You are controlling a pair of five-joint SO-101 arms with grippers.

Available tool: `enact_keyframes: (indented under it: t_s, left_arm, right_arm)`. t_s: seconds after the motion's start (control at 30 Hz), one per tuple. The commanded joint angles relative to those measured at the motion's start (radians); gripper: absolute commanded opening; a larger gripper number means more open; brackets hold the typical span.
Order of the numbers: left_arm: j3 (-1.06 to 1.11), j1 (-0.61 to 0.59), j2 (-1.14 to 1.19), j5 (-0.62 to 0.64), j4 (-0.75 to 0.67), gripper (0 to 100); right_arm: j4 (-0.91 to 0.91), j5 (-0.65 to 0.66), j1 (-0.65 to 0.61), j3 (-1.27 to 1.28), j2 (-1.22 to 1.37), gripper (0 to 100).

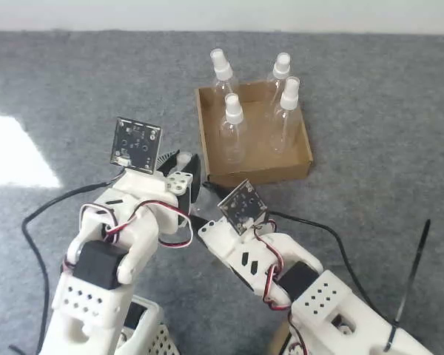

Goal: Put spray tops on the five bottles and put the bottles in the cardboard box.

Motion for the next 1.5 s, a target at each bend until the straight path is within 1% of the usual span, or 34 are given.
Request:
enact_keyframes:
  t_s: [0.0,0.1,0.3,0.37,0.53,0.7,0.93,1.03,1.13,1.23,1.33,1.4,1.47]
  left_arm:
    - [0.013,-0.005,-0.006,-0.020,0.020,1]
    - [0.013,-0.012,-0.006,-0.020,0.021,1]
    - [0.008,-0.012,-0.008,-0.021,0.021,1]
    - [0.008,-0.012,-0.008,-0.021,0.021,4]
    - [0.004,-0.012,-0.008,-0.021,0.017,15]
    - [-0.071,-0.018,-0.008,-0.020,0.023,16]
    - [-0.285,-0.144,-0.006,-0.020,0.130,16]
    - [-0.328,-0.186,-0.006,-0.021,0.193,20]
    - [-0.305,-0.218,-0.008,-0.023,0.222,21]
    - [-0.249,-0.270,-0.026,-0.028,0.215,21]
    - [-0.142,-0.299,-0.103,-0.103,0.190,21]
    - [-0.041,-0.285,-0.175,-0.169,0.172,21]
    - [0.064,-0.253,-0.247,-0.209,0.153,22]
  right_arm:
    - [-0.036,-0.066,0.048,-0.043,-0.024,0.6]
    - [-0.036,-0.106,0.048,-0.043,-0.030,0.6]
    - [-0.038,-0.106,0.050,-0.041,-0.022,0.6]
    - [-0.038,-0.106,0.050,-0.041,-0.022,0.6]
    - [-0.038,-0.106,0.048,-0.041,-0.022,0.6]
    - [-0.038,-0.106,0.047,-0.040,-0.022,0.6]
    - [-0.027,-0.104,0.047,-0.040,-0.022,0.6]
    - [-0.025,-0.103,0.056,-0.044,-0.022,0.6]
    - [-0.012,-0.101,0.116,-0.078,-0.021,0.6]
    - [0.091,-0.101,0.200,-0.175,-0.019,0.6]
    - [0.200,-0.101,0.246,-0.296,-0.018,0.6]
    - [0.266,-0.097,0.246,-0.385,0.007,0.6]
    - [0.305,-0.060,0.243,-0.480,0.079,0.6]
